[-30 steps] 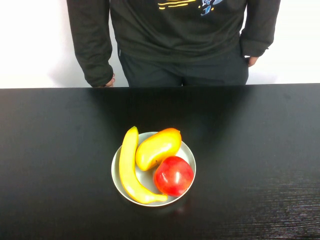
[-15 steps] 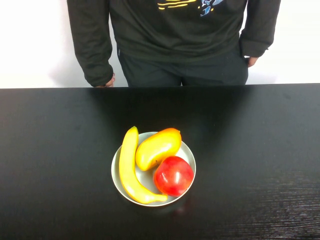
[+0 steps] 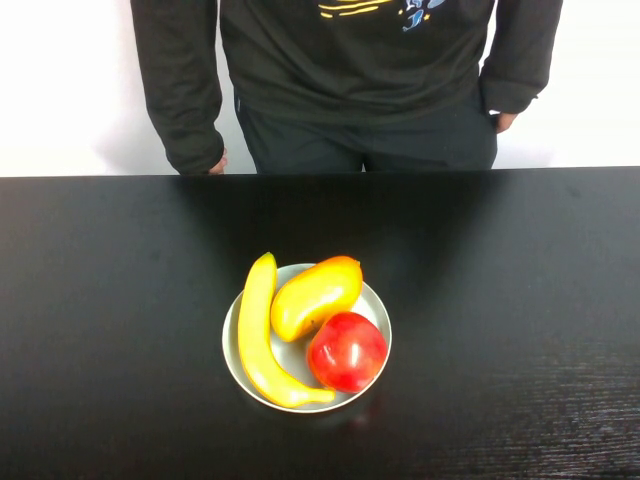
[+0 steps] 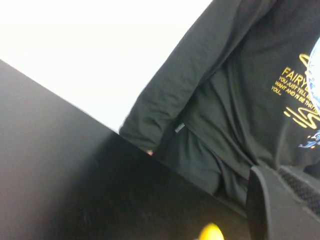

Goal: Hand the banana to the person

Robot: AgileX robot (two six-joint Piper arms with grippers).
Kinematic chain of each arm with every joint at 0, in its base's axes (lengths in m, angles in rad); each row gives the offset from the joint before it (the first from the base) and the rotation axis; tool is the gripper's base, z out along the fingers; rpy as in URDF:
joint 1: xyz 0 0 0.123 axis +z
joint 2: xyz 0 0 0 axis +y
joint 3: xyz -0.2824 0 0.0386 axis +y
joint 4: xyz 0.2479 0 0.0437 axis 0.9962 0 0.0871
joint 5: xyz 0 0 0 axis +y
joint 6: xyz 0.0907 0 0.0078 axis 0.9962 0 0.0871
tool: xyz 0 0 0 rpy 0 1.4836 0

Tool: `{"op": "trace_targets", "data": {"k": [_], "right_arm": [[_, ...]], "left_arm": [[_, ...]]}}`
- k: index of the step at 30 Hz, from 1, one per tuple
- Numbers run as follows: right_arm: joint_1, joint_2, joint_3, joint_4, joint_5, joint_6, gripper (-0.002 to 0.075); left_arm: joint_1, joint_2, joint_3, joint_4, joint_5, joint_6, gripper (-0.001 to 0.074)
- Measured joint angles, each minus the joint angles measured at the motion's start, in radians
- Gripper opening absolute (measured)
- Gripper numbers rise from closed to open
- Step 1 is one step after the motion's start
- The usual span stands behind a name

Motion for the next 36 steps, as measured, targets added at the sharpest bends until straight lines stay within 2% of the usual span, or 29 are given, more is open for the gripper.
{"op": "trace_targets", "data": {"k": [3, 7, 12, 17, 22, 24, 28, 33, 36], "right_arm": [[0.0, 0.0, 0.0, 0.0, 0.0, 0.0, -0.0011], [0.0, 0.0, 0.0, 0.0, 0.0, 0.0, -0.0011], [0.0, 0.0, 0.0, 0.0, 0.0, 0.0, -0.0011], [0.0, 0.0, 0.0, 0.0, 0.0, 0.0, -0.0011], [0.0, 0.0, 0.0, 0.0, 0.0, 0.0, -0.0011], [0.0, 0.0, 0.0, 0.0, 0.0, 0.0, -0.0011], [0.0, 0.0, 0.0, 0.0, 0.0, 0.0, -0.0011], [0.0, 0.0, 0.0, 0.0, 0.0, 0.0, -0.0011], [0.0, 0.0, 0.0, -0.001, 0.0, 0.0, -0.0011]], "left_arm": [[0.0, 0.0, -0.045, -0.021, 0.108, -0.018, -0.0004], [0.0, 0.084, -0.231, -0.02, 0.354, 0.024, -0.0004], [0.0, 0.333, -0.512, 0.075, 0.759, 0.062, -0.0004], [0.0, 0.601, -0.703, 0.211, 1.008, 0.07, -0.0004], [-0.005, 0.835, -0.815, 0.15, 1.037, 0.15, -0.0004], [-0.035, 0.935, -0.844, 0.118, 1.014, 0.173, -0.0004], [-0.153, 1.127, -0.886, 0.152, 0.953, 0.137, -0.0004], [-0.354, 1.339, -0.96, 0.201, 0.868, 0.062, -0.0004], [-0.447, 1.446, -1.021, 0.23, 0.838, 0.01, -0.0004]]}}
